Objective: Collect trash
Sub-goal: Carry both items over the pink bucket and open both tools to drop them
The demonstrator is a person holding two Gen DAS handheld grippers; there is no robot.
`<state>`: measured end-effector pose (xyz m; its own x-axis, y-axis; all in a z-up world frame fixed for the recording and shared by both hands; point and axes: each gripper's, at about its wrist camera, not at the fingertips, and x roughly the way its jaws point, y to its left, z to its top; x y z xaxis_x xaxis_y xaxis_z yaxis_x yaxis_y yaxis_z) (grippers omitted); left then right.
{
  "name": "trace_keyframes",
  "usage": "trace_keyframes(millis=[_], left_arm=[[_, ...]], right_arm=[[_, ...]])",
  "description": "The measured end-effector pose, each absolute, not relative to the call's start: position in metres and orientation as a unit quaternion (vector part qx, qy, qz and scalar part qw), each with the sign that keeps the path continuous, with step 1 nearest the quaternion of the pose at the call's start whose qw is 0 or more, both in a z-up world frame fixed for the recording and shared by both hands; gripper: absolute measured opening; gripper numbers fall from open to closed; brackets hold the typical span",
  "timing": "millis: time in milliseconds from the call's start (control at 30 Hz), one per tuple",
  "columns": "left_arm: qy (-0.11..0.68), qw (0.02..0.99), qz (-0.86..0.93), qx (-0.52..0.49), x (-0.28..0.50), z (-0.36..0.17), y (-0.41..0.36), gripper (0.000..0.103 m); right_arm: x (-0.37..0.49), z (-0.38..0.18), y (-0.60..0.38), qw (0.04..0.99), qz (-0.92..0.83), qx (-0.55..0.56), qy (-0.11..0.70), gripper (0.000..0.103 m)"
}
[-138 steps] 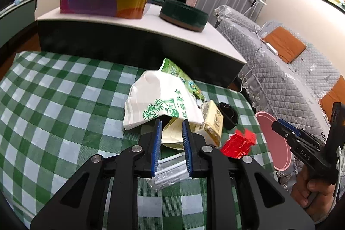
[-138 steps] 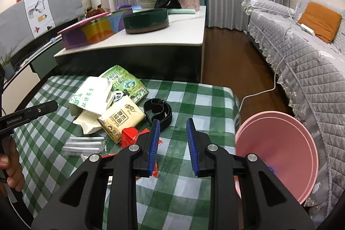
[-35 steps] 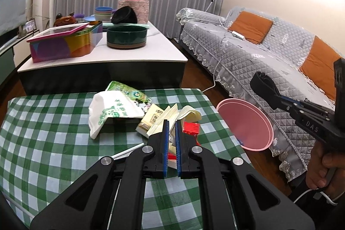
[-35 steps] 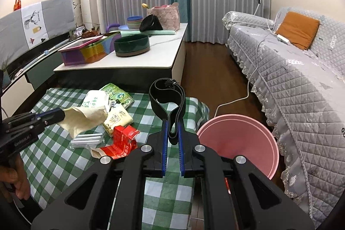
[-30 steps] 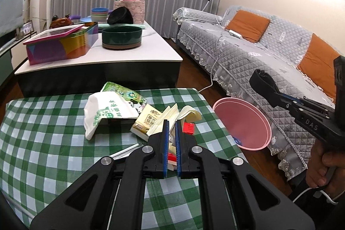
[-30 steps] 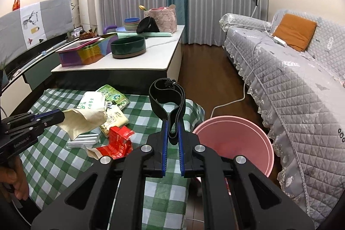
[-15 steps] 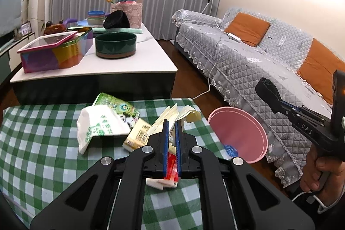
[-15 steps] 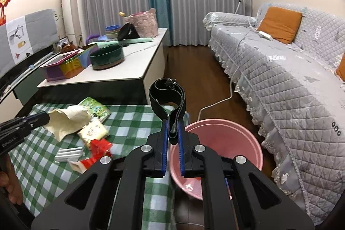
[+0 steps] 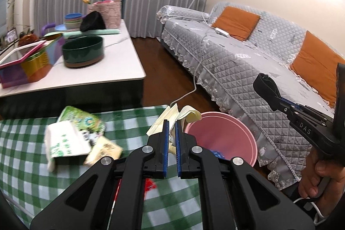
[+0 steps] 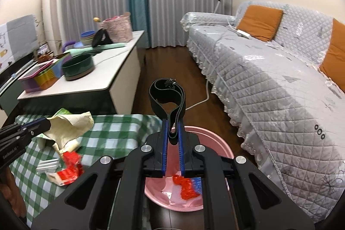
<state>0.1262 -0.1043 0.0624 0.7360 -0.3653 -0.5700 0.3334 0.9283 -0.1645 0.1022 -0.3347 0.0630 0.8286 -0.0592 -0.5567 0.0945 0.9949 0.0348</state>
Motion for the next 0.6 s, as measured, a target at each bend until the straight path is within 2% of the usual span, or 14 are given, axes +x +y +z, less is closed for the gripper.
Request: trace_keyframes(millis=[600], left_arm=[[0.351, 0.905, -0.242, 0.001, 0.17, 0.026, -0.205, 0.005]], right_arm=[[0.13, 0.042, -0.383, 0.94, -0.091, 0.077, 0.319, 0.009]])
